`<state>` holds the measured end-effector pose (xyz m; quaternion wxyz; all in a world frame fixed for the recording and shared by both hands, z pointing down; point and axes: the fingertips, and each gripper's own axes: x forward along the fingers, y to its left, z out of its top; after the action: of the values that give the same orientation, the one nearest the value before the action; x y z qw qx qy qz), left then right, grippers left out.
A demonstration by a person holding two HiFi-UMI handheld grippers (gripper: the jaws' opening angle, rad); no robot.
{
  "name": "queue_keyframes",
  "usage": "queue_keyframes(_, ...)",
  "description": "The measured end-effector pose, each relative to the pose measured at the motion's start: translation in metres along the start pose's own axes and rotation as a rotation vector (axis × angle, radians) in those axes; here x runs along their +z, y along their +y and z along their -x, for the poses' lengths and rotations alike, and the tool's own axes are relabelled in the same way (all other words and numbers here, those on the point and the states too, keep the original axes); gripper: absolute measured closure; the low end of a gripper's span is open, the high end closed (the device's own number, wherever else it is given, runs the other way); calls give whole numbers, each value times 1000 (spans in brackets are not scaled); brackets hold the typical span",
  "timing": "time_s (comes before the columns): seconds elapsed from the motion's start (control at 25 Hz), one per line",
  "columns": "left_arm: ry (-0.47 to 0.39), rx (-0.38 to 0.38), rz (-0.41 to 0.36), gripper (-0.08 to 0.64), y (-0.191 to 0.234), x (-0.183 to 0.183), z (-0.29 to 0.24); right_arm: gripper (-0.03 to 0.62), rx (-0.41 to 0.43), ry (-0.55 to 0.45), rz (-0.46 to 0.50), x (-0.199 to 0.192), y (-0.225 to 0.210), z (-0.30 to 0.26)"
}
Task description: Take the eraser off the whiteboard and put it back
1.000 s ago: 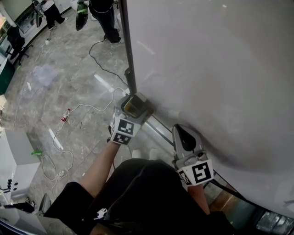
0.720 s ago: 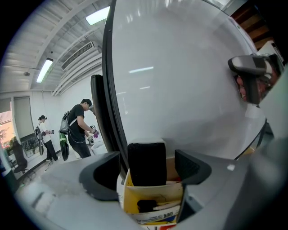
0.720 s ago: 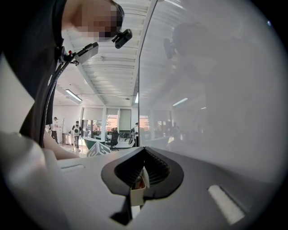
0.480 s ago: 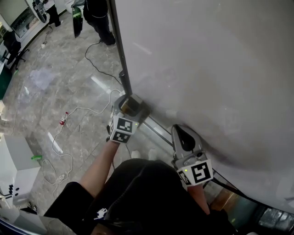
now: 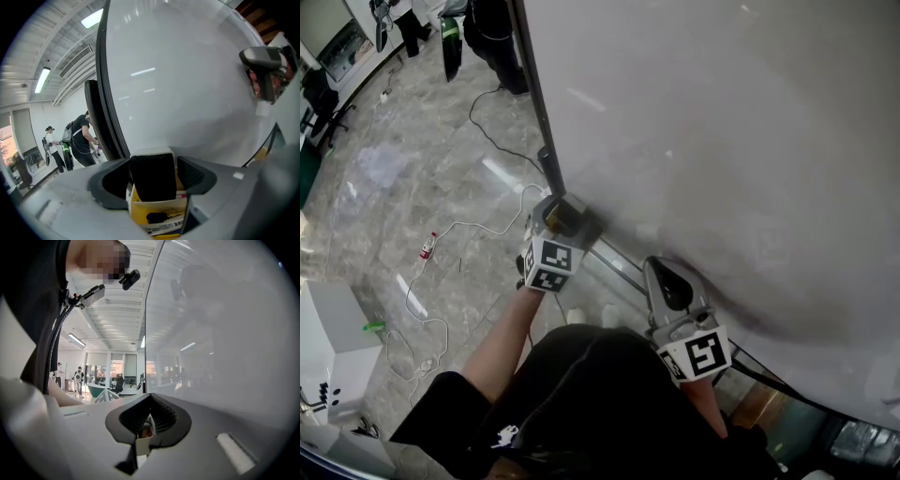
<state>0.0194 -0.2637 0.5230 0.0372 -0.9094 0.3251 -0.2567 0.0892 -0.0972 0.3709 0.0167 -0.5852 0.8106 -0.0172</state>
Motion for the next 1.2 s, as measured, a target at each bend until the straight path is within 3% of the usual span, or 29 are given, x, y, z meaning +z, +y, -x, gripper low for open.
queue_keyframes(0.24,1,-14,-32,262,-4,1,2,583,4,0,-1,0,3,2)
queue_keyframes(0.64,-41,-19,-19,275,-4,10,6,583,4,-1,-6,0,0,0)
queue_keyframes(1.0,-127,-13,-12,277,-5,30,19,583,21,-7,-3,2,4,-1)
queue_keyframes(1.2,-164,2,-27,278,0,59,35,583,36,-10,0,15,3,0)
